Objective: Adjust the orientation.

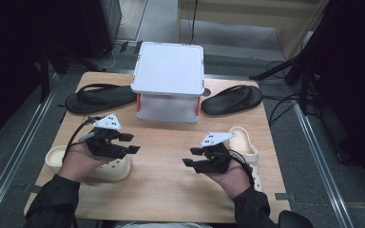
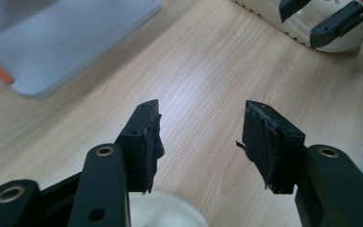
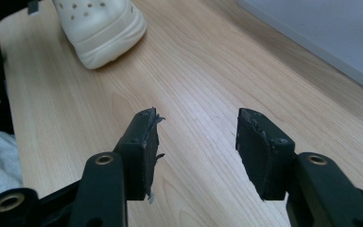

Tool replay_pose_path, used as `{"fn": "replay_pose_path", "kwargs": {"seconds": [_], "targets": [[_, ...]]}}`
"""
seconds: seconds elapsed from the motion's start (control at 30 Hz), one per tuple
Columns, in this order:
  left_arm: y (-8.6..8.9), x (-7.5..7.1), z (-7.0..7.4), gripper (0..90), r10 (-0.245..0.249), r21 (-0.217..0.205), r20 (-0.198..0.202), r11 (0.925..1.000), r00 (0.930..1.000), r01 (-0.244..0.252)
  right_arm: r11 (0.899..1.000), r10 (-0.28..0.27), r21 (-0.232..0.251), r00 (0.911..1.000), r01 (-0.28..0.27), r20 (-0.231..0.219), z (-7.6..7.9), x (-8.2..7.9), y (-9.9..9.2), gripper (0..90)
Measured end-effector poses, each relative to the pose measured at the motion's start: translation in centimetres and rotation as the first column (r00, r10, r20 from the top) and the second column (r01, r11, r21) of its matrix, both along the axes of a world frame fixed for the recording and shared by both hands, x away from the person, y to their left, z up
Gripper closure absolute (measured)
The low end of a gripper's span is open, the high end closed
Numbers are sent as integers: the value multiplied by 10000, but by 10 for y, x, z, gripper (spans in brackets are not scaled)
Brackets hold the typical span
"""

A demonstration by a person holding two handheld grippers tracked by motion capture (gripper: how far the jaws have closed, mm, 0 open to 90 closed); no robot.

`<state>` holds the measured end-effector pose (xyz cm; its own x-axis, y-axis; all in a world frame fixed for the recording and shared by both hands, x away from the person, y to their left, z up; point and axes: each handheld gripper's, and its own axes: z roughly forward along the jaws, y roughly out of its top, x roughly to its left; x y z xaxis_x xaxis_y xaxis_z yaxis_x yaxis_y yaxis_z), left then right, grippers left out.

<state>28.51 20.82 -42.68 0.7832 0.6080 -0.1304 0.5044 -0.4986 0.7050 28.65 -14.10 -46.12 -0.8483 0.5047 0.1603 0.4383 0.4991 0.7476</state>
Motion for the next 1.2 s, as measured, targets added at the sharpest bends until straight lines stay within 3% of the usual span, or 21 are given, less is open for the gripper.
{"fn": "replay_pose_path", "kwargs": {"seconds": [0.13, 0.27, 0.37, 0.47, 0.63, 0.73, 1.03, 1.2], "targets": [[13, -3, 2, 485, 257, 42, -25, 9997, 9997, -257, 9998, 181, 92, 9996, -183, 226, 0, 2, 1, 497], [26, -9, 6, 500, 229, 49, 340, 9997, 9992, -231, 9994, 236, 234, 9995, -241, 205, -1, 6, 2, 521], [38, -11, 7, 501, 534, -49, 350, 9986, 9980, -533, 9996, 237, -185, 9995, -233, 230, 0, 7, 4, 524], [49, -11, 7, 506, 804, 162, 262, 9966, 9964, -809, 9998, 141, -172, 9998, -138, 159, 1, 10, 3, 524], [69, -10, 4, 505, 1152, 379, 60, 9926, 9933, -1154, 9991, 292, -326, 9992, -284, 260, -1, 11, 6, 524], [79, -9, 2, 504, 1445, 759, 149, 9865, 9894, -1452, 9984, 334, -468, 9991, -322, 252, -4, 10, 9, 519], [121, -10, -5, 504, 1915, 640, 123, 9793, 9814, -1919, 9965, 304, -785, 9989, -276, 347, -7, 8, 8, 504], [140, -14, -18, 495, 1780, 849, -81, 9806, 9840, -1767, 9970, 111, -762, 9998, -97, 179, -9, 9, 4, 505]]}}
